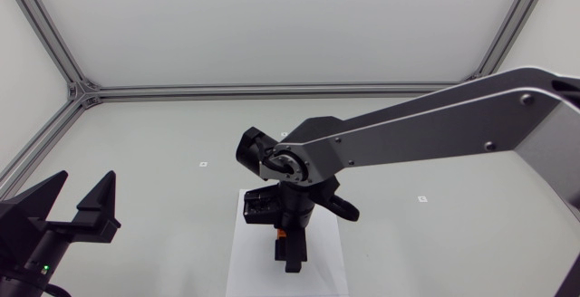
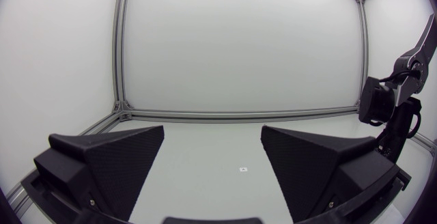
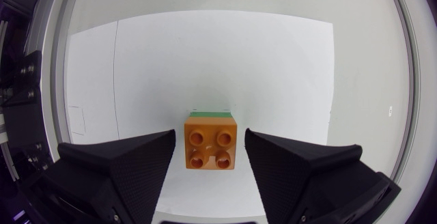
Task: Pick up the orange 2x2 brick with the right arm and stack it on top of the green 2x2 brick in the center
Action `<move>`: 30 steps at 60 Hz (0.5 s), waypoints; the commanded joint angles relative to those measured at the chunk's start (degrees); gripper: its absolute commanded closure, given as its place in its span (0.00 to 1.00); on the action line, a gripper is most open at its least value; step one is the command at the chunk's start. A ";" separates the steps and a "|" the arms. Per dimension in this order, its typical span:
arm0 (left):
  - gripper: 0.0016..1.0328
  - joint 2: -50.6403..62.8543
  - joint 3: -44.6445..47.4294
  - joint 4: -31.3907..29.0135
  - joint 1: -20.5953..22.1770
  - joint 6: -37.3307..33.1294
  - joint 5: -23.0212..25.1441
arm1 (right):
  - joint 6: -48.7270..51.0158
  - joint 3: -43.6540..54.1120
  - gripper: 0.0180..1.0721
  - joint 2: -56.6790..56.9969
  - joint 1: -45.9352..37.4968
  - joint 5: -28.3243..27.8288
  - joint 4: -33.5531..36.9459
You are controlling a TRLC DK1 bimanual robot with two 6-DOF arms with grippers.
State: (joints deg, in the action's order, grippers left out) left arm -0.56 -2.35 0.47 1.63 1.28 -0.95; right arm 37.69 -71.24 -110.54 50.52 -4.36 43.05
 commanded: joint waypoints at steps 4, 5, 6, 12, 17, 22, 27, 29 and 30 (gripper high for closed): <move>0.04 -0.23 2.35 -0.65 0.04 -0.31 0.16 | -0.95 0.67 0.04 3.75 -0.07 -0.21 0.02; 0.04 -0.23 2.35 -0.65 0.04 -0.31 0.16 | -1.04 0.67 0.04 4.19 -0.16 -0.30 0.02; 0.04 -0.23 2.35 -0.65 0.04 -0.31 0.16 | -1.22 0.67 0.04 4.63 -0.16 -0.21 0.02; 0.04 -0.23 2.35 -0.65 0.04 -0.31 0.16 | -1.83 1.11 0.04 7.27 -0.78 -0.21 0.55; 0.04 -0.23 2.35 -0.65 0.04 -0.31 0.16 | -2.27 2.78 0.04 11.31 -1.04 -0.12 0.90; 0.04 -0.23 2.35 -0.65 0.04 -0.31 0.16 | -3.33 5.15 0.04 16.76 -1.66 -0.03 1.16; 0.04 -0.23 2.35 -0.65 0.04 -0.31 0.16 | -4.56 8.14 0.04 24.15 -2.71 -0.03 0.72; 0.04 -0.23 2.35 -0.65 0.04 -0.31 0.16 | -5.26 9.19 0.04 27.05 -3.59 0.14 0.63; 0.04 -0.23 2.35 -0.65 0.04 -0.31 0.16 | -5.44 9.46 0.04 27.84 -3.85 0.14 0.63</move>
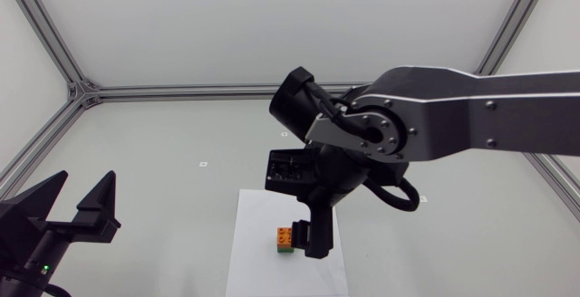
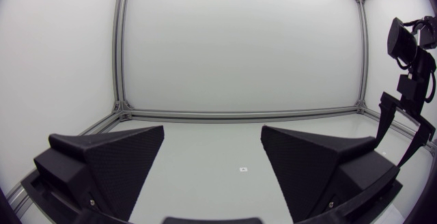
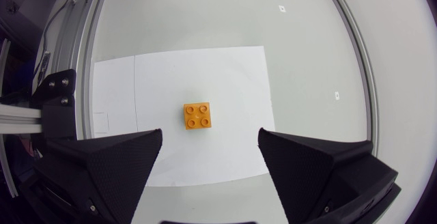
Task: Pick up the orange 2x2 brick with the right arm and stack it on top of the green 2x2 brick in the center
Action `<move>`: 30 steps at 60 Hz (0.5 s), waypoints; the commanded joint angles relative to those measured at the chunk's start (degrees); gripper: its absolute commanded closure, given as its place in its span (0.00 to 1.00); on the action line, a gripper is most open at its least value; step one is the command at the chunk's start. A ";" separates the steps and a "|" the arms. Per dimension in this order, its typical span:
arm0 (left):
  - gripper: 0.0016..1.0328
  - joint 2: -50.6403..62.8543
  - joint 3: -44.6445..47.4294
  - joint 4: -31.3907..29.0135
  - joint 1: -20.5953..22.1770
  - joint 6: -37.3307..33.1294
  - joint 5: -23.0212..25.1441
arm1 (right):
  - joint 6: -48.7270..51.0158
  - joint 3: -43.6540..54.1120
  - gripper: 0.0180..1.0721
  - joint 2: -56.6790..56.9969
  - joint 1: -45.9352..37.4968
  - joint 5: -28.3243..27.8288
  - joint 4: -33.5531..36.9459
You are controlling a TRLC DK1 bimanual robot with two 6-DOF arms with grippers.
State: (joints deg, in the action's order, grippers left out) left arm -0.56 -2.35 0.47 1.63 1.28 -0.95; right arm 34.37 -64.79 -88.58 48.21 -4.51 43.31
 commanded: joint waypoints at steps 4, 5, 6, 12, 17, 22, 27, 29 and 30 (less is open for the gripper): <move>0.04 -0.23 2.35 -0.65 0.04 -0.31 0.16 | -2.99 5.56 0.04 12.46 -4.08 0.65 -0.24; 0.04 -0.23 2.35 -0.65 0.04 -0.31 0.16 | -3.17 6.17 0.04 13.87 -4.79 0.91 -0.42; 0.04 -0.23 2.35 -0.65 0.04 -0.31 0.16 | -3.26 6.61 0.04 14.66 -5.23 0.91 -0.59; 0.04 -0.23 2.35 -0.65 0.04 -0.31 0.16 | -3.70 10.48 0.04 22.48 -11.03 1.17 -1.83; 0.04 -0.23 2.35 -0.65 0.04 -0.31 0.16 | -3.96 14.08 0.04 27.84 -16.21 1.70 -4.37; 0.04 -0.23 2.35 -0.65 0.04 -0.31 0.16 | -4.14 16.98 0.04 32.41 -20.70 1.79 -4.99; 0.04 -0.23 2.35 -0.65 0.04 -0.31 0.16 | -3.96 19.36 0.04 36.81 -25.00 1.70 -6.57; 0.04 -0.23 2.35 -0.65 0.04 -0.31 0.16 | -3.96 20.32 0.04 38.13 -26.76 1.70 -7.19; 0.04 -0.23 2.35 -0.65 0.04 -0.31 0.16 | -3.96 20.76 0.04 38.74 -27.55 1.70 -7.63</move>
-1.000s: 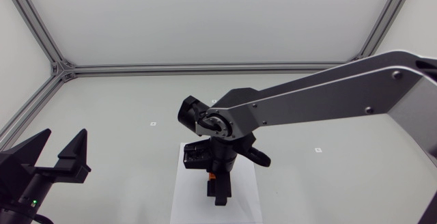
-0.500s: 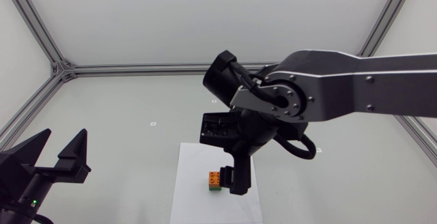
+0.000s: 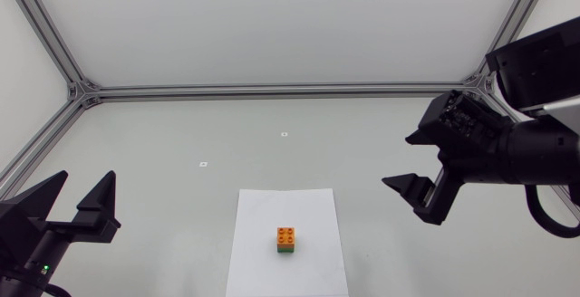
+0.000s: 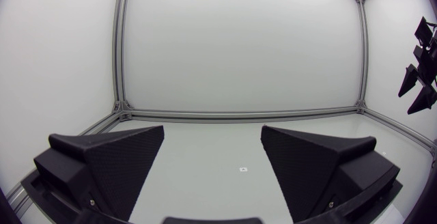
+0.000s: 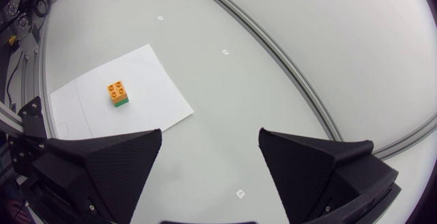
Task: Pick up the orange 2x2 brick with the right arm and stack it on top of the green 2x2 brick in the center
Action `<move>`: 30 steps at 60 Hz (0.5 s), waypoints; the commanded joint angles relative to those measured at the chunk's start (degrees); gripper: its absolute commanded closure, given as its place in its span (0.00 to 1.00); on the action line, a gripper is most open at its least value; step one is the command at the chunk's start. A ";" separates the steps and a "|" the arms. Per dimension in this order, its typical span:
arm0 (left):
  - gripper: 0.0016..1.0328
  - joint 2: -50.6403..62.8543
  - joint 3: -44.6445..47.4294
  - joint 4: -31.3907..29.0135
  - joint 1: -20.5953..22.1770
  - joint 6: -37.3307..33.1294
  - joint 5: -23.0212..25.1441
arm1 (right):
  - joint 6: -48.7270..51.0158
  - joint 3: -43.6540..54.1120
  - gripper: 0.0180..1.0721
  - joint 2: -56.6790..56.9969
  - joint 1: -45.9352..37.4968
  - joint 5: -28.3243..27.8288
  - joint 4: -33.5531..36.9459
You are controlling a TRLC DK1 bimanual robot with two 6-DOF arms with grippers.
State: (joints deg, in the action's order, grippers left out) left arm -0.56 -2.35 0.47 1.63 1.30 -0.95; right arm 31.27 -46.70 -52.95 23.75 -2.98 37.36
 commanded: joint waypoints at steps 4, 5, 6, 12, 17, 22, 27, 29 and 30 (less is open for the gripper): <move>0.04 -0.23 2.35 -0.65 0.04 -0.33 0.16 | 0.29 5.92 0.04 7.07 -6.96 0.08 -4.32; 0.04 -0.23 2.35 -0.65 0.04 -0.33 0.16 | 0.37 6.44 0.04 7.77 -7.49 0.08 -4.76; 0.04 -0.23 2.35 -0.65 0.04 -0.33 0.16 | 0.46 6.97 0.04 8.65 -8.10 0.08 -5.28; 0.04 -0.23 2.35 -0.65 0.04 -0.33 0.16 | 0.46 10.05 0.04 13.31 -11.44 -0.09 -8.54; 0.04 -0.23 2.35 -0.65 0.04 -0.33 0.16 | -0.33 12.95 0.04 17.70 -14.52 -0.44 -11.52; 0.04 -0.23 2.35 -0.65 0.04 -0.33 0.16 | -1.30 16.02 0.04 21.66 -15.93 -0.27 -14.34; 0.04 -0.23 2.35 -0.65 0.04 -0.33 0.16 | -1.30 18.92 0.04 25.70 -17.24 0.08 -15.57; 0.04 -0.23 2.35 -0.65 0.04 -0.33 0.16 | -1.47 20.33 0.04 27.46 -17.77 0.43 -16.80; 0.04 -0.23 2.35 -0.65 0.04 -0.33 0.16 | -1.65 21.12 0.04 28.43 -18.03 0.79 -17.59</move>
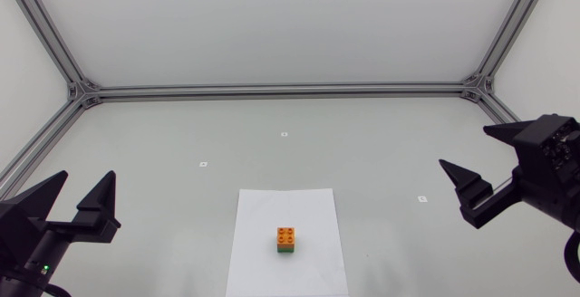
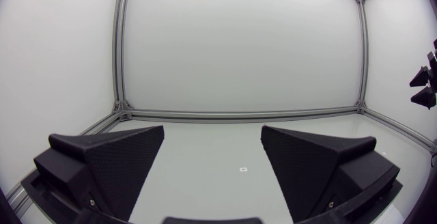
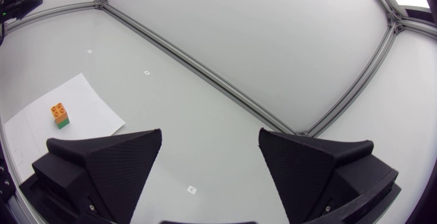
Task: Pick up the orange 2x2 brick with the right arm and stack it on top of the green 2x2 brick in the center
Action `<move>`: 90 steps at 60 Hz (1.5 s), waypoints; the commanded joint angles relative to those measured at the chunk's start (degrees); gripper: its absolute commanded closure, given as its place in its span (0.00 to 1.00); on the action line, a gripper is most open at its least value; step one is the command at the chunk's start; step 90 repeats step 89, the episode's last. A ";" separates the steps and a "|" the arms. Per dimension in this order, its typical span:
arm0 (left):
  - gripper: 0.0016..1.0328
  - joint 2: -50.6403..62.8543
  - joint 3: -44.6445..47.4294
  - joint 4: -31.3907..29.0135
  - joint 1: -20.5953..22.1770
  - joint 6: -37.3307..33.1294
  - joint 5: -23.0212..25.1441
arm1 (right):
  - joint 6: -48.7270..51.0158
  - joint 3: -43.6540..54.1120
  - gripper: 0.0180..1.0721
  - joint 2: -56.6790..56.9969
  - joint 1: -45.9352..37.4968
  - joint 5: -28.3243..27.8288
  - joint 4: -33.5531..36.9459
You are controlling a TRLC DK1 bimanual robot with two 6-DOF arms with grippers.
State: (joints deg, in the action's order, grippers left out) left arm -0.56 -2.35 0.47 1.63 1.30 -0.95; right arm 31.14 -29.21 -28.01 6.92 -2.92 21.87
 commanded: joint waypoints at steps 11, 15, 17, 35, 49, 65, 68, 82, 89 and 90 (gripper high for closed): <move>0.04 -0.23 2.35 -0.65 0.04 -0.33 0.16 | -3.53 9.51 0.04 10.85 -2.67 3.94 -7.26; 0.04 -0.23 2.35 -0.65 0.04 -0.33 0.16 | -5.49 10.90 0.04 12.07 -2.97 3.86 -8.29; 0.04 -0.23 2.35 -0.65 0.04 -0.33 0.16 | -6.42 11.57 0.04 12.65 -3.11 3.83 -8.79; 0.04 -0.23 2.35 -0.65 0.04 -0.33 0.16 | -15.28 17.89 0.04 18.15 -4.48 3.50 -13.47; 0.04 -0.23 2.35 -0.65 0.04 -0.33 0.16 | -22.14 22.79 0.04 22.42 -5.53 3.25 -17.11; 0.04 -0.23 2.35 -0.65 0.04 -0.33 0.16 | -29.82 28.27 0.04 27.19 -6.71 2.97 -21.17; 0.04 -0.23 2.35 -0.65 0.04 -0.33 0.16 | -31.14 29.21 0.04 28.01 -6.92 2.92 -21.87; 0.04 -0.23 2.35 -0.65 0.04 -0.42 0.16 | -31.14 29.21 0.04 28.01 -6.92 2.92 -21.87; 0.04 -0.23 2.35 -0.65 0.04 -0.33 0.16 | -31.14 29.21 0.04 28.01 -6.92 2.92 -21.87; 0.04 -0.23 2.35 -0.65 0.04 -0.33 0.16 | -31.14 29.21 0.04 28.01 -6.92 2.92 -21.87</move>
